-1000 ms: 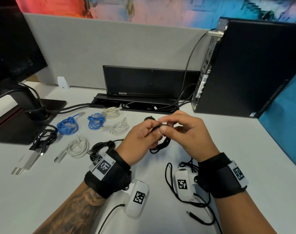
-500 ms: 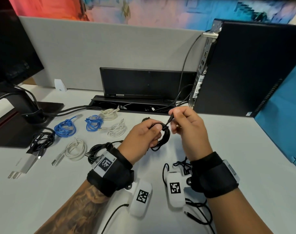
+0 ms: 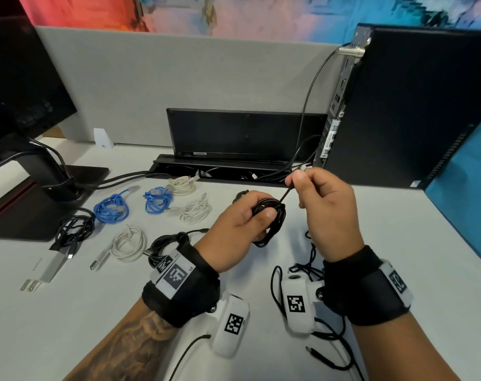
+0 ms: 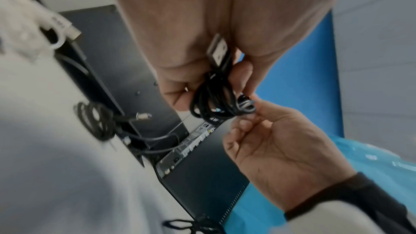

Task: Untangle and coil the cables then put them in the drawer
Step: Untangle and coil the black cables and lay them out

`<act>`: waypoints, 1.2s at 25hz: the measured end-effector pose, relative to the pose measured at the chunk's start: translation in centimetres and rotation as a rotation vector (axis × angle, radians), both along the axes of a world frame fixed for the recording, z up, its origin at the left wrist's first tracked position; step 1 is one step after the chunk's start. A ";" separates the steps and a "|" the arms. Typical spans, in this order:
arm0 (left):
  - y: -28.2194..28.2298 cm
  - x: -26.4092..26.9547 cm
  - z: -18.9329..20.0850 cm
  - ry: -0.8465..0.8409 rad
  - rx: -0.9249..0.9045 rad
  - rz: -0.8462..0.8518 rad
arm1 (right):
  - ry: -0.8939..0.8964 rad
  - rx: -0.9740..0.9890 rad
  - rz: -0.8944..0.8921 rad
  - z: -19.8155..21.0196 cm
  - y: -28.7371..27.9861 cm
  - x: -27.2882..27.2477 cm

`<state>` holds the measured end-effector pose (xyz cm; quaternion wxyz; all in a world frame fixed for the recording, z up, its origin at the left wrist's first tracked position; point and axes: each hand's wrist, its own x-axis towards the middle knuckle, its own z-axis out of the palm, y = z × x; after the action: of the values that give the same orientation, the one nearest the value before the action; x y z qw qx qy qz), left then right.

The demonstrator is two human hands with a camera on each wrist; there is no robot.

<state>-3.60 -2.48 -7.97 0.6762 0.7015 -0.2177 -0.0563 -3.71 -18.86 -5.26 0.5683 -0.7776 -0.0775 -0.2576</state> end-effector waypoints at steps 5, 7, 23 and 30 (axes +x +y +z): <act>0.6 0.5 -0.3 -0.020 -0.015 0.109 | 0.306 0.326 0.174 -1.2 1.2 0.7; 0.6 0.6 -0.9 0.003 -0.040 0.145 | 0.267 0.253 0.153 -1.6 1.2 0.6; 1.8 -0.3 0.8 -0.194 0.105 0.237 | 0.288 -0.001 0.415 -1.6 1.1 -0.1; 1.8 -0.3 1.6 -0.322 0.275 0.263 | 0.419 0.161 0.551 -2.0 1.8 -0.4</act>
<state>-3.86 -0.72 -6.38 0.5325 0.8092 -0.2197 0.1155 -4.08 -17.02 -7.24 0.6796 -0.7160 -0.1457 0.0651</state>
